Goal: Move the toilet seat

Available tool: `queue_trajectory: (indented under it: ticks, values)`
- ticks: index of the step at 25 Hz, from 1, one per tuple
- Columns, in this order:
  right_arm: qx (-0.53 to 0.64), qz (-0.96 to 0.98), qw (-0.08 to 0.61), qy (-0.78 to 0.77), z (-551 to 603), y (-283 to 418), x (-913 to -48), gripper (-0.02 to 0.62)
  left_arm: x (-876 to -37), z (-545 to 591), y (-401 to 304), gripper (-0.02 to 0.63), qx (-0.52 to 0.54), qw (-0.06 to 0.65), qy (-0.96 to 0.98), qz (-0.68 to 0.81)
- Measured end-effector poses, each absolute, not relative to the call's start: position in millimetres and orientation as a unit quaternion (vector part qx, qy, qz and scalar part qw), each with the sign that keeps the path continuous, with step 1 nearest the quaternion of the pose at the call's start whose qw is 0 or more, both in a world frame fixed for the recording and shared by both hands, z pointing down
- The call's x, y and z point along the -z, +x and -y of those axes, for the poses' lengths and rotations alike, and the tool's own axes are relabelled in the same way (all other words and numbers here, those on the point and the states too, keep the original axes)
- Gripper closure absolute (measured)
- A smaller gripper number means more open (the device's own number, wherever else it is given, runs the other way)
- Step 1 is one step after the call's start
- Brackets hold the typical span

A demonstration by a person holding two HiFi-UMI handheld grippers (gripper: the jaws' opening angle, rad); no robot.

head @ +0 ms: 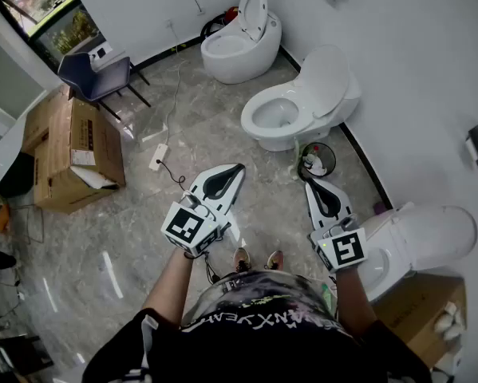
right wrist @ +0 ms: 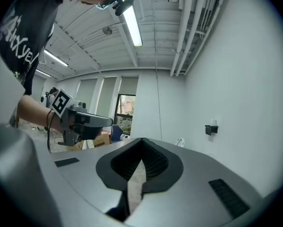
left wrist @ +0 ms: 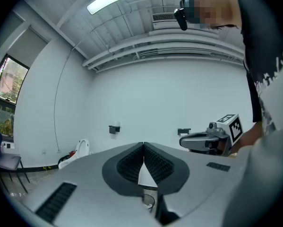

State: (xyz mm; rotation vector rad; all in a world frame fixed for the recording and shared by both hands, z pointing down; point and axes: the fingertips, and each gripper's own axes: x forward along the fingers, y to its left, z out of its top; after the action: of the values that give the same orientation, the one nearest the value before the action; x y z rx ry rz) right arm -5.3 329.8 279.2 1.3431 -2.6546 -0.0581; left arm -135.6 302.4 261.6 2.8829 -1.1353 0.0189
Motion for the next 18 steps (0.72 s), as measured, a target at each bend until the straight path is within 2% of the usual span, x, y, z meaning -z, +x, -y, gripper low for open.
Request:
queue_trajectory:
  ticks: [2, 18]
  values:
    - [0.027, 0.887, 0.069, 0.455, -327.3, -4.5, -274.0, 0.595, -260.8, -302.3, -134.1, 0.586, -0.005, 0.022, 0.93, 0.366]
    - [0.011, 0.893, 0.093, 0.439, -327.3, -5.1, -285.3, 0.594, -261.2, -298.5, -130.1, 0.586, -0.005, 0.02, 0.931, 0.365]
